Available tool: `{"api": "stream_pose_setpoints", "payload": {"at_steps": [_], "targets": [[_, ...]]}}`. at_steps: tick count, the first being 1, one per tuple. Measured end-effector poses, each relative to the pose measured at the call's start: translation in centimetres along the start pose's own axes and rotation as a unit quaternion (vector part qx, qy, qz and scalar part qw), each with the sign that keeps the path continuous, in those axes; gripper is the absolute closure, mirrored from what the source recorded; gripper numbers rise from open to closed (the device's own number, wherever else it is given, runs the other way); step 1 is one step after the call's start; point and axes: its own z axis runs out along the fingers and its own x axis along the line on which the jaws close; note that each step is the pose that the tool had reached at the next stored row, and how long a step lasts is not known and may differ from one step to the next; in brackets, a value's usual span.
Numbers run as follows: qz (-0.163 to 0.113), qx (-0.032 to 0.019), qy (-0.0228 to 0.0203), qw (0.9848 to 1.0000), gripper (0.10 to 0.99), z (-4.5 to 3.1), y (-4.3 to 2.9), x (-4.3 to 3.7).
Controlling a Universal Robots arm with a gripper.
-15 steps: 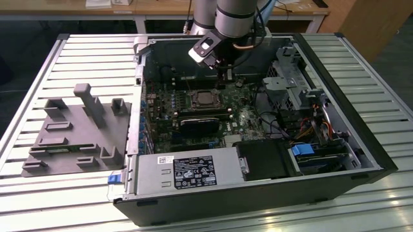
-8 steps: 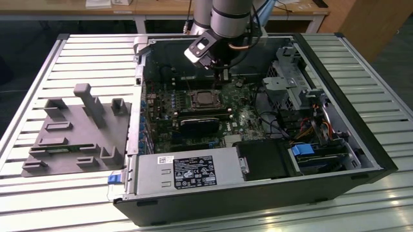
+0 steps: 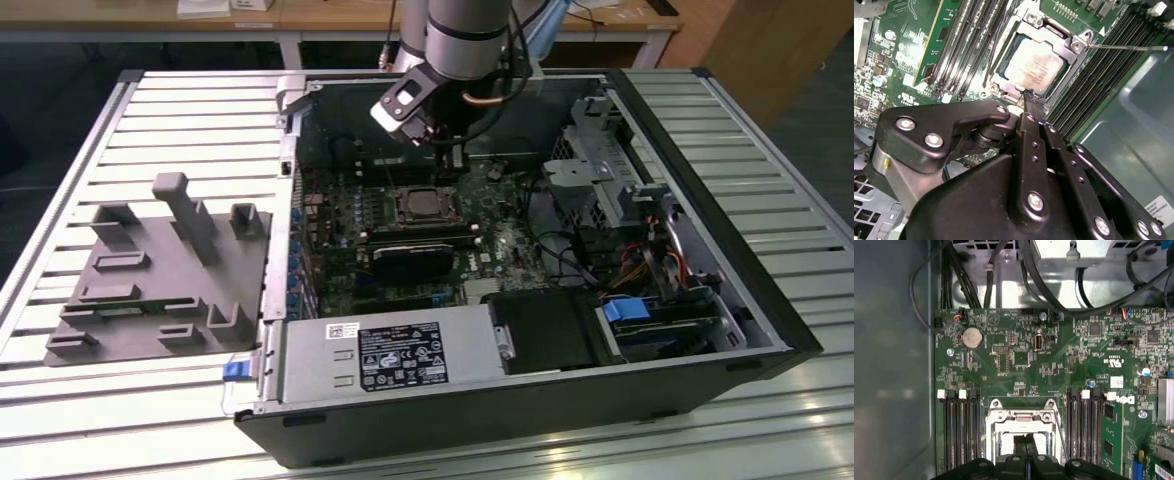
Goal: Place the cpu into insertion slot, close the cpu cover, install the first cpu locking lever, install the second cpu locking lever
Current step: 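Close the cpu cover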
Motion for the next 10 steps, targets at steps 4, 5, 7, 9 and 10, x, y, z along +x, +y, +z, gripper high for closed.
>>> {"api": "stream_pose_setpoints", "payload": {"at_steps": [4,5,7,9,10], "targets": [[0.0,-0.0002,0.0002,1.0,0.98,0.03,-0.19,0.0],[0.0,-0.0005,0.0002,1.0,0.98,0.05,-0.35,0.0],[0.0,-0.0016,0.0001,1.0,0.98,0.08,-0.73,0.0],[0.0,-0.0031,0.0001,1.0,0.98,0.11,-1.09,-0.01],[0.0,-0.0039,0.0001,1.0,0.98,0.13,-1.22,0.0]]}}
